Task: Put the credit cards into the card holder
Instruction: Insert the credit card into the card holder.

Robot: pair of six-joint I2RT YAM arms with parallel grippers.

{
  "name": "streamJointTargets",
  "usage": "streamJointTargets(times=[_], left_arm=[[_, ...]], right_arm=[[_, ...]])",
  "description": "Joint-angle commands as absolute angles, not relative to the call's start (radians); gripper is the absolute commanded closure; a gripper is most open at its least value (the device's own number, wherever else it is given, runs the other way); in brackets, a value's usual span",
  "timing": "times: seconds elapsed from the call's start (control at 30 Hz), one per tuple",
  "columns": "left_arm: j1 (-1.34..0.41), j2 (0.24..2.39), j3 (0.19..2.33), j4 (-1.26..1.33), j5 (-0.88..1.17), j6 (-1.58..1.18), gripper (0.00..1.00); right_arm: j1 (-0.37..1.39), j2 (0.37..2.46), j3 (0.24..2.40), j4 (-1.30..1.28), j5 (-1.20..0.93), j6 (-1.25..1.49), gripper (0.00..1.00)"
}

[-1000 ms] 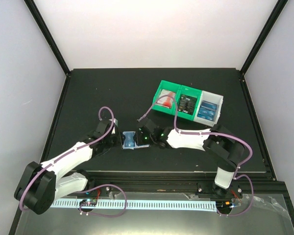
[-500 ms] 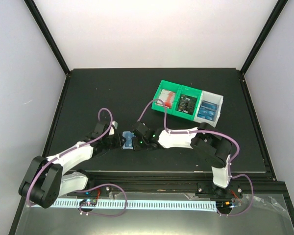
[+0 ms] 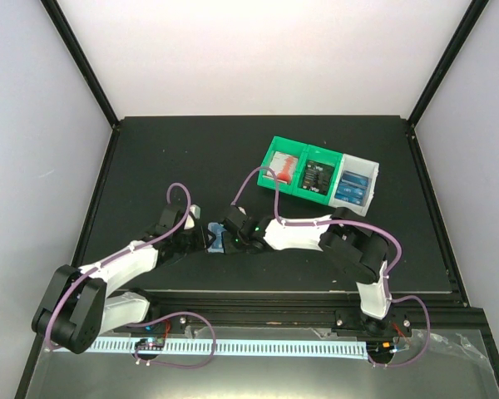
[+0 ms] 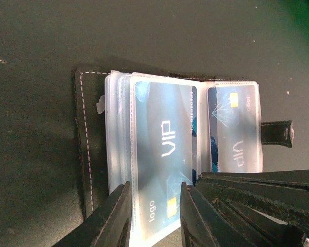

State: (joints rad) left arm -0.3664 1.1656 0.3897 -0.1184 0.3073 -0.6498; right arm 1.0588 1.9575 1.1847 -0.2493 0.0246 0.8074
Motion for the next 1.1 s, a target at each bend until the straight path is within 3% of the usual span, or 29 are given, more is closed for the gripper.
streamJointTargets(times=[0.0, 0.27, 0.5, 0.77, 1.07], left_arm=[[-0.358, 1.176, 0.394, -0.093, 0.332, -0.635, 0.72], [-0.356, 1.224, 0.400, -0.090, 0.345, -0.631, 0.71], [-0.355, 1.205, 0.393, -0.064, 0.384, -0.632, 0.80], [-0.356, 1.206, 0.391, -0.023, 0.464, -0.615, 0.81], [-0.355, 1.214, 0.400, 0.009, 0.532, -0.621, 0.76]], right_arm=[[1.058, 1.992, 1.188, -0.279, 0.059, 0.828, 0.99], [1.058, 1.994, 1.183, -0.270, 0.054, 0.836, 0.99], [1.058, 1.988, 1.176, -0.259, 0.049, 0.838, 0.99], [1.057, 1.937, 1.133, -0.183, 0.034, 0.839, 0.99], [1.057, 1.766, 1.048, -0.144, 0.166, 0.859, 0.79]])
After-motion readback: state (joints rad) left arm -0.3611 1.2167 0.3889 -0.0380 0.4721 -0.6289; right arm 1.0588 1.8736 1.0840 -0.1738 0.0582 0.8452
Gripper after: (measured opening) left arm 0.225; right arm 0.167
